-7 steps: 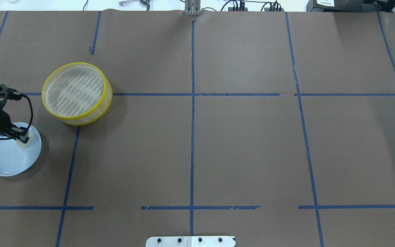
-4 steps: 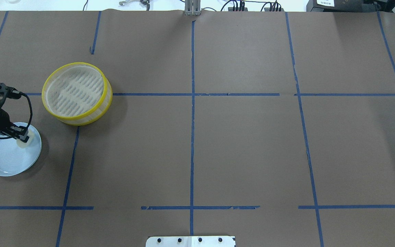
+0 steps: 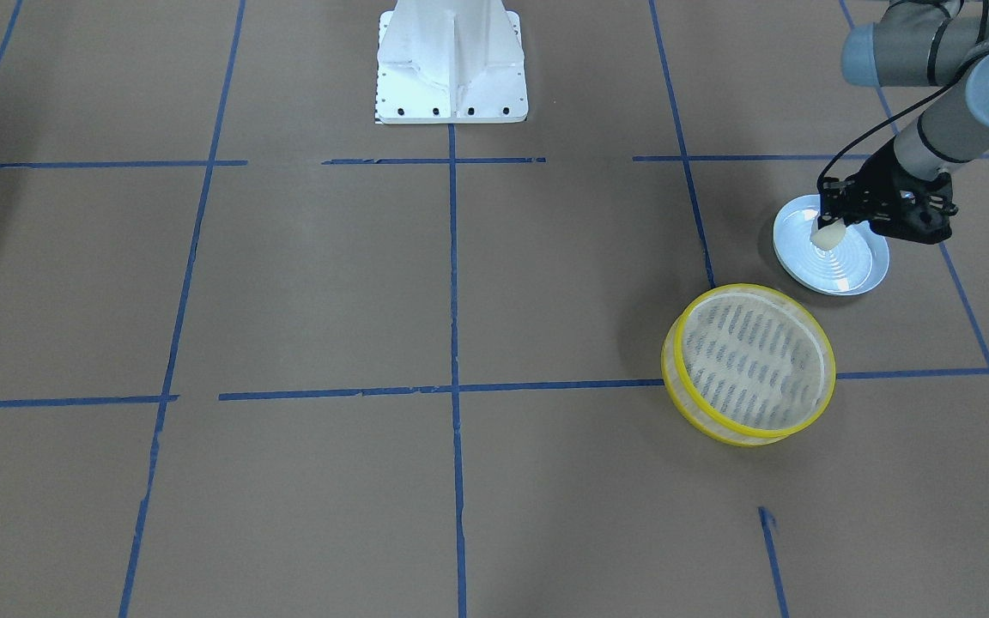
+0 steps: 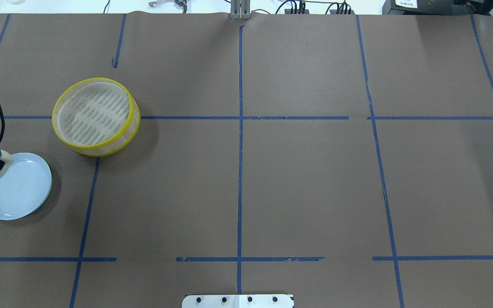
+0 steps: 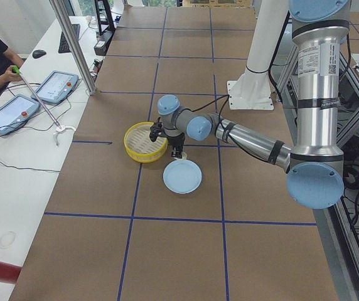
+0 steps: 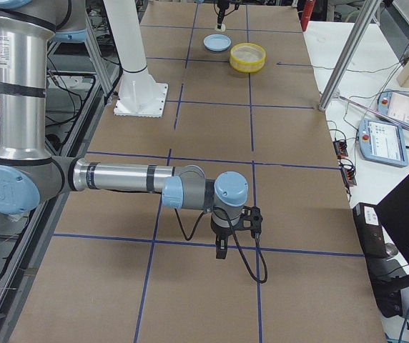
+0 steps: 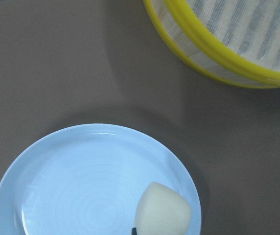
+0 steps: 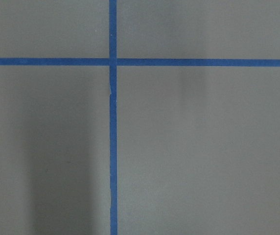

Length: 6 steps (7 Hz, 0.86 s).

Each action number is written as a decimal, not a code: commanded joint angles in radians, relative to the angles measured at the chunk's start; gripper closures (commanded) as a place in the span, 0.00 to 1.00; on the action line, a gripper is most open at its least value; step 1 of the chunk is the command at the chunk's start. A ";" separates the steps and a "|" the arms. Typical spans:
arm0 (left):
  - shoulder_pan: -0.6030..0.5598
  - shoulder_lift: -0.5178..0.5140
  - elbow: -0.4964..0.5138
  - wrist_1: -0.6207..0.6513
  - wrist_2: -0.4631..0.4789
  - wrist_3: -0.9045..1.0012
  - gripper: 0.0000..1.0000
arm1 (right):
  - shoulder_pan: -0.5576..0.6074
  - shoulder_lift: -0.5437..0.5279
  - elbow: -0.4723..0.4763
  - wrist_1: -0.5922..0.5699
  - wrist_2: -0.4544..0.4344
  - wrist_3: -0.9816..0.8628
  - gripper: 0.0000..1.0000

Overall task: Place bun in steamer
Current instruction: 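Carry the held bun with the left gripper over the yellow steamer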

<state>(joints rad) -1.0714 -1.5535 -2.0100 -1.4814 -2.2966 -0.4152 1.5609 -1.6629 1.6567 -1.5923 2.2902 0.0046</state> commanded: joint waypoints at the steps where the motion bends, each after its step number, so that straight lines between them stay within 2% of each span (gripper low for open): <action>1: -0.111 -0.289 -0.021 0.421 0.079 0.108 0.73 | -0.001 0.000 0.000 0.000 0.000 0.000 0.00; 2: -0.113 -0.448 0.052 0.522 0.113 0.108 0.74 | 0.001 0.000 0.000 0.000 0.000 0.000 0.00; 3: -0.110 -0.518 0.127 0.514 0.099 0.102 0.74 | 0.001 0.000 0.000 0.000 0.000 0.000 0.00; 4: -0.104 -0.571 0.233 0.433 0.057 0.092 0.76 | 0.001 0.000 0.000 0.000 0.000 0.000 0.00; 5: -0.063 -0.580 0.334 0.299 0.022 0.069 0.76 | 0.001 0.000 0.000 0.000 0.000 0.000 0.00; 6: -0.001 -0.574 0.434 0.095 0.023 -0.065 0.76 | 0.001 0.000 0.000 0.000 0.000 0.000 0.00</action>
<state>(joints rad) -1.1339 -2.1187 -1.7012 -1.1787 -2.2583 -0.3687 1.5616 -1.6628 1.6567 -1.5923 2.2902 0.0046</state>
